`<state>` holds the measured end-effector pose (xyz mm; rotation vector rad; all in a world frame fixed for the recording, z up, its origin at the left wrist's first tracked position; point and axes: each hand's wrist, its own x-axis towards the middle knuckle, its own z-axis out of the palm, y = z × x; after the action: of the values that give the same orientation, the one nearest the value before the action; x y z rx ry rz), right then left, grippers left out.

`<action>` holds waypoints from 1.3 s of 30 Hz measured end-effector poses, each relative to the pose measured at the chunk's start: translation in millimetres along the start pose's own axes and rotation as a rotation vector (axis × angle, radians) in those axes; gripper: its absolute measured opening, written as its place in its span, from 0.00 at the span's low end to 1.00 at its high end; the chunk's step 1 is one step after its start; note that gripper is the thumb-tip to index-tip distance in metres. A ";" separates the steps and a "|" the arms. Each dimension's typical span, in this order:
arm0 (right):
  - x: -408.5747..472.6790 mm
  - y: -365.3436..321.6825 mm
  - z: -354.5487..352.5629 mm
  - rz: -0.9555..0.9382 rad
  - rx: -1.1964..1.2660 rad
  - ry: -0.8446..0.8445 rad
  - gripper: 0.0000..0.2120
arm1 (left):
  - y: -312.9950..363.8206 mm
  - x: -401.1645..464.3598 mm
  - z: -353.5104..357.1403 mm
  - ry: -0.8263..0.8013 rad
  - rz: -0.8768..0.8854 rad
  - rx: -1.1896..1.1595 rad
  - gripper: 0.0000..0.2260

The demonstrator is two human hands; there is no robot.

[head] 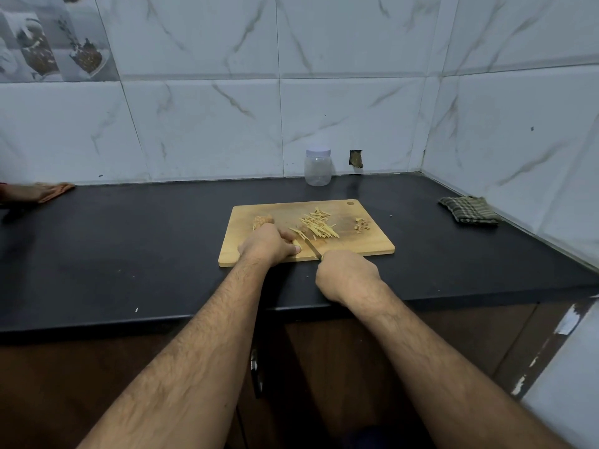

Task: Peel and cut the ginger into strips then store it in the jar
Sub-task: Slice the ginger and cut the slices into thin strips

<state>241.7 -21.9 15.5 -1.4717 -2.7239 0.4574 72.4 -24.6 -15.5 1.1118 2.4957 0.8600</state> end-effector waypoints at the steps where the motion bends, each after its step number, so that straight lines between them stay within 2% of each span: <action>1: 1.8 -1.6 -0.8 -0.006 0.010 0.014 0.13 | -0.9 -0.6 0.3 0.010 0.004 -0.003 0.13; 15: 9.7 -17.9 1.1 -0.047 0.007 0.031 0.14 | -2.2 1.3 -0.9 0.003 0.032 0.051 0.13; 28: 2.8 -15.3 2.1 0.003 -0.024 -0.048 0.11 | -1.4 -1.4 -2.4 0.014 0.071 0.048 0.12; 31: -6.2 -5.8 4.8 0.023 -0.048 -0.071 0.14 | -1.8 -2.0 -2.8 0.010 0.065 0.048 0.12; 39: 3.7 -11.3 -1.2 0.000 -0.022 0.002 0.13 | -4.5 0.6 -2.3 -0.008 0.079 0.034 0.14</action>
<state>230.6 -24.4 19.1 -1.4769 -2.7361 0.4281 68.3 -27.6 -16.5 1.2300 2.4833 0.8346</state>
